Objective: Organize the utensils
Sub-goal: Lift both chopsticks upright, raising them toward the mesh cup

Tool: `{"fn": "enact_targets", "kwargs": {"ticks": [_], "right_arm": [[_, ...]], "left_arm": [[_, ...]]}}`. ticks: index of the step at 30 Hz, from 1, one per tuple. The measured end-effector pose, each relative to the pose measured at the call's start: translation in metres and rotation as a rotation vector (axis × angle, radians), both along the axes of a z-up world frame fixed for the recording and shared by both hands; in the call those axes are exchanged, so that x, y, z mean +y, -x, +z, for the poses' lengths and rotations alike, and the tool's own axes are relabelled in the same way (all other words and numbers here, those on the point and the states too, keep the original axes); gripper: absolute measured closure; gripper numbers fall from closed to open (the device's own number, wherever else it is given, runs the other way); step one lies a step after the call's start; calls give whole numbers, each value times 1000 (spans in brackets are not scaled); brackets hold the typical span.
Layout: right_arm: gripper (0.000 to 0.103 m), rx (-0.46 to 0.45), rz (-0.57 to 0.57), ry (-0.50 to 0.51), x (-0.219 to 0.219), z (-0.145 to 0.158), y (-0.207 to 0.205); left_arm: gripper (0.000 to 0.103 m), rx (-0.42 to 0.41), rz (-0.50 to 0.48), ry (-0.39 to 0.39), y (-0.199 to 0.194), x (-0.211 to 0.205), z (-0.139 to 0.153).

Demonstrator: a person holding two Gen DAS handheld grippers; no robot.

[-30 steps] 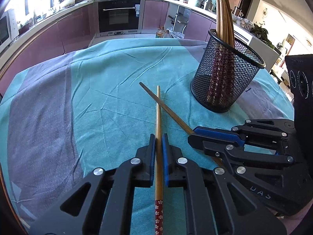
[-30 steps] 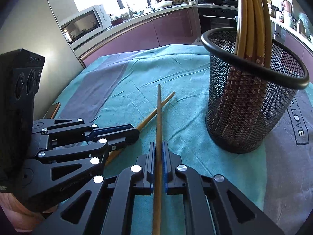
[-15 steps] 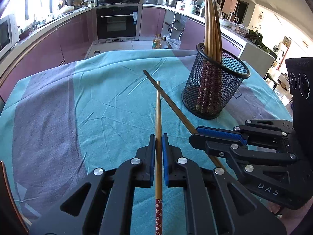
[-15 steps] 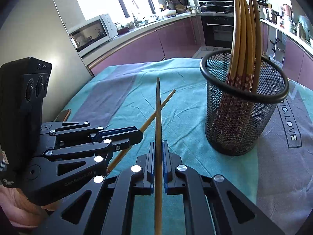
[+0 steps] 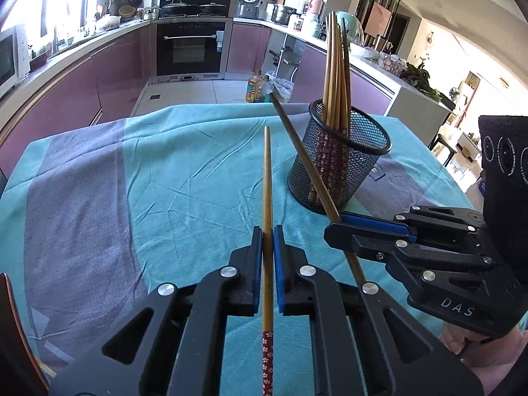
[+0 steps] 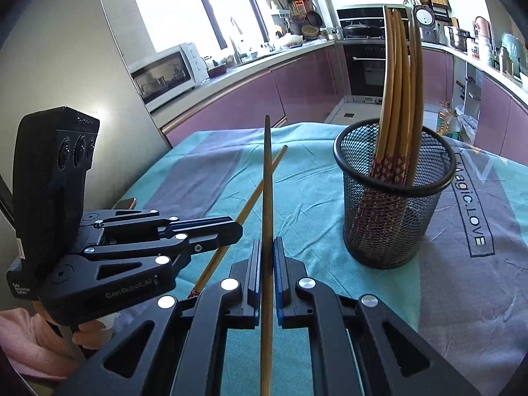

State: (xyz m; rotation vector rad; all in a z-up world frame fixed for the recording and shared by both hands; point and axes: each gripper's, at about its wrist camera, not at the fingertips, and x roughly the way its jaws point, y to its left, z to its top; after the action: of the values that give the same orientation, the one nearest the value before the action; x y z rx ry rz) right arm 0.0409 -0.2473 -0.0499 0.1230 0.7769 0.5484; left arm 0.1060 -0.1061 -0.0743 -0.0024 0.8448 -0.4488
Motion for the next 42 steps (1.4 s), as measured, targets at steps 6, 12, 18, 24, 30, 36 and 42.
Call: {"fn": "enact_targets", "kwargs": {"ticks": [6, 12, 18, 24, 30, 36, 42], "right_arm": [[97, -21, -9, -19, -8, 8, 4], [97, -46, -21, -34, -15, 16, 7], [97, -65, -33, -47, -21, 23, 10], [97, -80, -43, -56, -25, 29, 12], [97, -92, -51, -65, -29, 33, 14], [97, -105, -61, -76, -35, 38, 15], [97, -118, -66, -81, -38, 42, 16]], "left_arm": [[95, -13, -2, 12, 6, 4, 9], [95, -24, -12, 29, 11, 3, 17], [96, -32, -23, 45, 14, 2, 25], [95, -30, -33, 62, 13, 1, 27], [96, -37, -38, 70, 13, 1, 31], [96, -40, -46, 85, 13, 2, 34], [96, -45, -59, 101, 12, 2, 36]]}}
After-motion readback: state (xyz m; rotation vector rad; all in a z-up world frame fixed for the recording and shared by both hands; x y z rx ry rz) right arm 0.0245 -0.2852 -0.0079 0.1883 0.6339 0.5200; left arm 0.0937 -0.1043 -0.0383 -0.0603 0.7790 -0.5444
